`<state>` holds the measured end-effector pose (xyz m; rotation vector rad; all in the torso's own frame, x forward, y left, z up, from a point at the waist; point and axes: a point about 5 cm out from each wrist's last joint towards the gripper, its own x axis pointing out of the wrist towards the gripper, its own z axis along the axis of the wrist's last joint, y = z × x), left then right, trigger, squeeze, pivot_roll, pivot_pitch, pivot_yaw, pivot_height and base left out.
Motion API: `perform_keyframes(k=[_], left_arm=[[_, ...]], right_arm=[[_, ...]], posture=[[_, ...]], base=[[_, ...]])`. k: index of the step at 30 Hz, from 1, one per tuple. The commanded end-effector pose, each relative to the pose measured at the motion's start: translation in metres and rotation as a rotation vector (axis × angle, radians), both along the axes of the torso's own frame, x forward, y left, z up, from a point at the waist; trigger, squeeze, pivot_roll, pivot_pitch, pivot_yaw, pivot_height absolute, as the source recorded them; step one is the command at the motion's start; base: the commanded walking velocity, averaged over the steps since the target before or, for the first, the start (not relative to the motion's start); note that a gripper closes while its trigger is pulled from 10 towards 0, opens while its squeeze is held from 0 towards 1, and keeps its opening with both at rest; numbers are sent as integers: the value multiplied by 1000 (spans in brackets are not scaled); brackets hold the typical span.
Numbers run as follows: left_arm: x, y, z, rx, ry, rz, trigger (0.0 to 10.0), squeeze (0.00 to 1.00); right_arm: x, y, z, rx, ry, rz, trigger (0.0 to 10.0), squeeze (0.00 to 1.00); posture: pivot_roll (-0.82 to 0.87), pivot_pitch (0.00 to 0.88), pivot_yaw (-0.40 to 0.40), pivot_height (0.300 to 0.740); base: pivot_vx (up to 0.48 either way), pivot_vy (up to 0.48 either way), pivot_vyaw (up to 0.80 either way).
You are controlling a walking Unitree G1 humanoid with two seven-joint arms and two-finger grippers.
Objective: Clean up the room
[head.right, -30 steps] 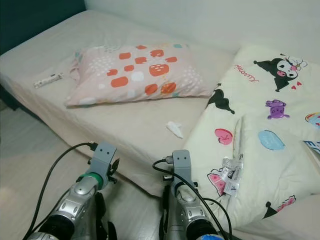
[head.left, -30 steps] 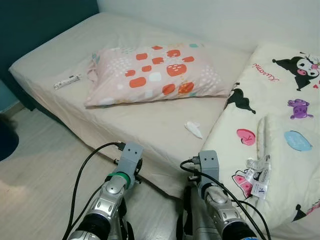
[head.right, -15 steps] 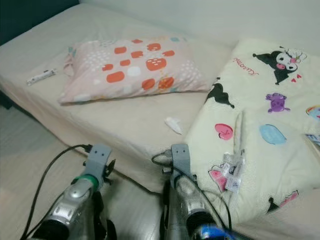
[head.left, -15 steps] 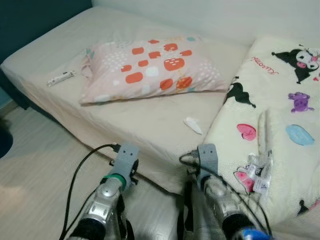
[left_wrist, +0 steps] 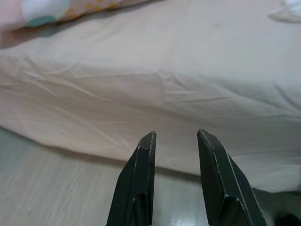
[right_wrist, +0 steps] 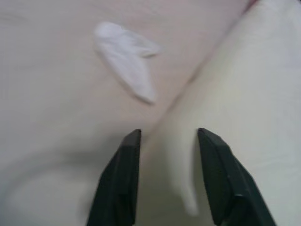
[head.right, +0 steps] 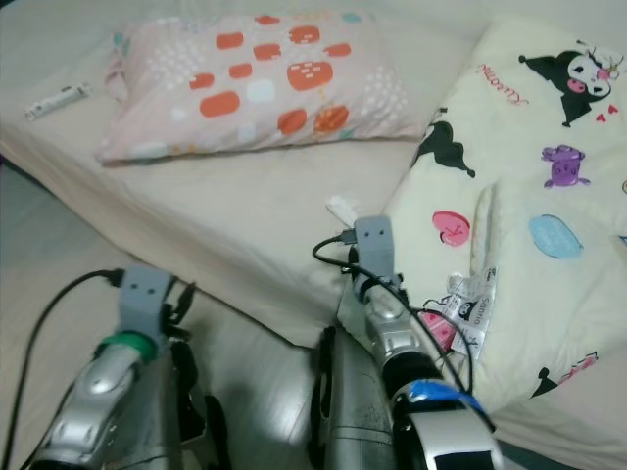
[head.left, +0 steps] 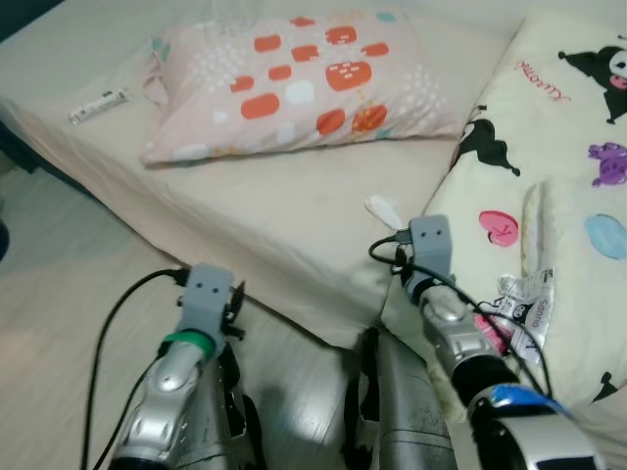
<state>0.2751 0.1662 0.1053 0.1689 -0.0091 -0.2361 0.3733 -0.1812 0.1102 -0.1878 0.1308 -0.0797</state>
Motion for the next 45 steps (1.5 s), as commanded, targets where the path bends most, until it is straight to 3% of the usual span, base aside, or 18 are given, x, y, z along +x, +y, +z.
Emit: perform_keyframes(k=[1, 4, 6, 10, 12, 20, 21, 22, 23, 25, 26, 45], left_arm=[[-5, -1, 1, -25, 10, -24, 10000, 0], [-8, -4, 9, -21, -10, -61, 10000, 0], [-17, -9, 24, 1, -39, -134, 10000, 0], [-22, -12, 31, 8, -51, -169, 10000, 0], [-30, -25, 49, -4, -83, -261, 10000, 0], [-39, -38, 68, -29, -113, -345, 10000, 0], [-41, -40, 72, -35, -112, -351, 10000, 0], [-41, -40, 72, -35, -112, -351, 10000, 0], [-42, -40, 73, -36, -112, -351, 10000, 0], [-43, -40, 74, -36, -108, -352, 10000, 0], [-44, -41, 75, -38, -105, -354, 10000, 0], [-62, -48, 88, -40, -30, -478, 10000, 0]], right_arm=[[-6, 1, -14, -5, 47, -3, 10000, 1000], [-4, -4, -10, -6, 37, -22, 10000, 1000], [0, -11, -2, 3, 16, -42, 10000, 1000], [2, -13, 1, 11, 4, -44, 10000, 1000], [7, -16, 13, 35, -30, -31, 10000, 1000], [15, -20, 36, 40, -120, -12, 10000, 1000], [17, -22, 40, 29, -122, -9, 10000, 710], [17, -22, 40, 29, -122, -9, 10000, 710], [18, -23, 41, 27, -118, -9, 10000, 525], [18, -23, 42, 26, -115, -9, 10000, 525], [18, -24, 42, 16, -112, -9, 10000, 0], [17, -36, 38, 50, -47, -64, 10000, 0]], posture=[[124, 446, -16, 568], [153, 469, -14, 568], [208, 498, -2, 568], [220, 503, 2, 568], [257, 523, 13, 568], [294, 525, 25, 568], [302, 528, 28, 568], [302, 528, 28, 568], [309, 532, 31, 568], [309, 532, 31, 568], [317, 534, 36, 568], [409, 555, 99, 568]], base=[[0, 0, 0], [0, 0, 0], [0, 0, 0], [0, 0, 0], [0, 0, 0], [0, 0, 0], [0, 0, 0], [0, 0, 0], [0, 0, 0], [0, 0, 0], [0, 0, 0], [0, 0, 0]])
